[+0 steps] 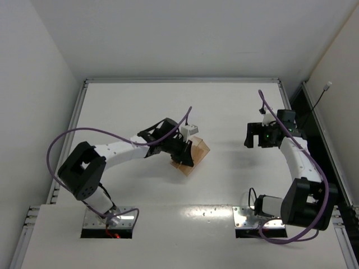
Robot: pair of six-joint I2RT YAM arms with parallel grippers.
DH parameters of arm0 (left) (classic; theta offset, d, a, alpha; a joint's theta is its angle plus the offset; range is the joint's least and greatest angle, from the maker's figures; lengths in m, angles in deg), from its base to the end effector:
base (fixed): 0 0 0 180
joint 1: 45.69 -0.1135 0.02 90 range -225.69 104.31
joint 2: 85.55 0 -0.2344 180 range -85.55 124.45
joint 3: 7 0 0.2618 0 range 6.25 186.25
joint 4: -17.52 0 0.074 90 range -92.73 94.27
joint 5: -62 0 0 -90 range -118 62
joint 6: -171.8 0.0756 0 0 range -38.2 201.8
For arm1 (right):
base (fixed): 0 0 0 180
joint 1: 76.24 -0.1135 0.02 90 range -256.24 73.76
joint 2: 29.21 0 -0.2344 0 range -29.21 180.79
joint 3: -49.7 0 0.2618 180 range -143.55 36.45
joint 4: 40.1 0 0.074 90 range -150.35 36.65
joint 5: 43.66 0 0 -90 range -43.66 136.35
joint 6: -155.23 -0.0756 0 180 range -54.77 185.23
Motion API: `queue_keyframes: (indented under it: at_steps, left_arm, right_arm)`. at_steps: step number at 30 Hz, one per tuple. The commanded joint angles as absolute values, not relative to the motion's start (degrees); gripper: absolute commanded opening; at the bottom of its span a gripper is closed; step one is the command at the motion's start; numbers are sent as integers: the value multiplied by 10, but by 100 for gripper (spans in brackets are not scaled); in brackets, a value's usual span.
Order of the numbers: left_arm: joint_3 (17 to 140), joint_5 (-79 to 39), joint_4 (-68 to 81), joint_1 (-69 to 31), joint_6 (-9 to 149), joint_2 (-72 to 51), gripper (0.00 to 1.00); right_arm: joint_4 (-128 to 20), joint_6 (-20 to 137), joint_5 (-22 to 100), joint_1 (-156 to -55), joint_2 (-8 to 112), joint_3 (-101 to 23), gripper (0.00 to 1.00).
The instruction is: Build the wood block tower
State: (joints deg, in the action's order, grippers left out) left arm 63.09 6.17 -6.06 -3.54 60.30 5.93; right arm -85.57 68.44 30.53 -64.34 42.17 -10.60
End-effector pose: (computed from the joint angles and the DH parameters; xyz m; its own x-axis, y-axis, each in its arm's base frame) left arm 0.2432 -0.2774 0.1558 -0.7990 0.3142 -0.5128 0.5987 0.4964 -0.6286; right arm 0.2811 -0.0382 0.1629 -0.8180 0.1173 -0.5631 0.0057 0.9806 0.1961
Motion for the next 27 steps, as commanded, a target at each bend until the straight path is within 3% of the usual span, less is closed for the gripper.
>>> queue_keyframes:
  at_steps: [1, 9, 15, 27]
  left_arm:
    - [592, 109, 55, -25, 541, -5, 0]
    - [507, 223, 194, -32, 459, -28, 0]
    - [502, 317, 368, -72, 328, 34, 0]
    - [515, 356, 573, -147, 148, 163, 0]
  right_arm:
    - [-848, 680, 287, -638, 423, -123, 95]
    - [-848, 685, 287, -638, 434, -123, 95]
    - [-848, 685, 276, -632, 444, -123, 94]
    - [-848, 685, 271, -632, 450, -123, 94]
